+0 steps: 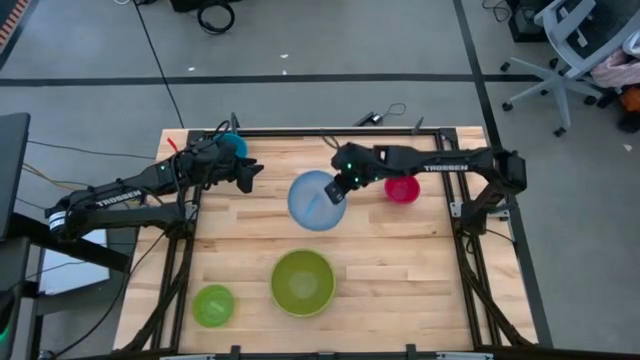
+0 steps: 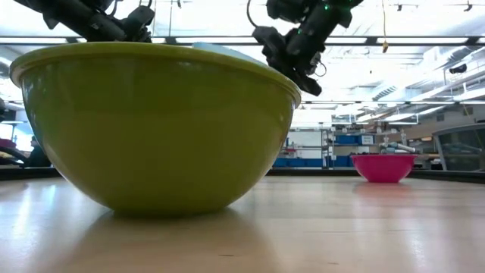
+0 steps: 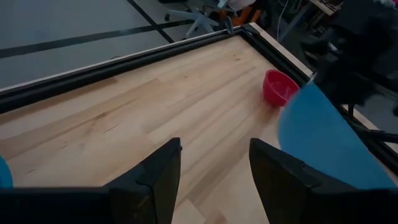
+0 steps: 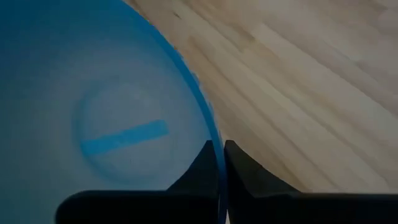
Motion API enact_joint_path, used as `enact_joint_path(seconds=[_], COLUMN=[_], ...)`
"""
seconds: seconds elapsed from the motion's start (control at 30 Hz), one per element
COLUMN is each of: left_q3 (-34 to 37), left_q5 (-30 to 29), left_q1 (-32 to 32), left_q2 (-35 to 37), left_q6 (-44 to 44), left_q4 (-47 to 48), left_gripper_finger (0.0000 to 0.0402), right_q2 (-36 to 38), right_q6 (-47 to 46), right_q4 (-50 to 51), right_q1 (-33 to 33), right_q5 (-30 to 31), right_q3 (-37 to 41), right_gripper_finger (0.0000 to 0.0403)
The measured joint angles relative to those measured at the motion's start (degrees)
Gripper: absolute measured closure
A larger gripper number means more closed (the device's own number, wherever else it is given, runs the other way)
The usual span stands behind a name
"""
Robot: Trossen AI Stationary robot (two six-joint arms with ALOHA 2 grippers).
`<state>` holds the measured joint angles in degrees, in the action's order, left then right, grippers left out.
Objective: Nest bowls inside each other
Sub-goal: Stack the blue bowl into the green bowl
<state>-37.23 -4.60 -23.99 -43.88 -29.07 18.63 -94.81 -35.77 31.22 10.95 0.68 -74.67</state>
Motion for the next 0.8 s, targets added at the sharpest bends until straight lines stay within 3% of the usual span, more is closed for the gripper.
enact_joint_path(seconds=[0.13,0.4,0.8], left_q3=[0.0,0.0,0.0], left_q5=[0.3,2.7,3.0], left_q1=[0.1,0.1,2.2], left_q2=[0.0,0.0,0.0], left_q6=[1.7,5.6,3.1], left_q4=[0.0,0.0,-0.9], left_gripper_finger=[0.0209,0.0209,0.0209], right_q2=[-0.4,-2.8,-5.5], right_q6=[-0.2,-0.7,-0.3], right_q4=[-4.0,-14.4,-14.2], right_q1=[-4.6,-12.6,-19.5], right_q5=[2.8,2.7,2.3], right_q3=[0.1,0.1,0.1], right_gripper_finger=[0.0393,0.0393,0.039])
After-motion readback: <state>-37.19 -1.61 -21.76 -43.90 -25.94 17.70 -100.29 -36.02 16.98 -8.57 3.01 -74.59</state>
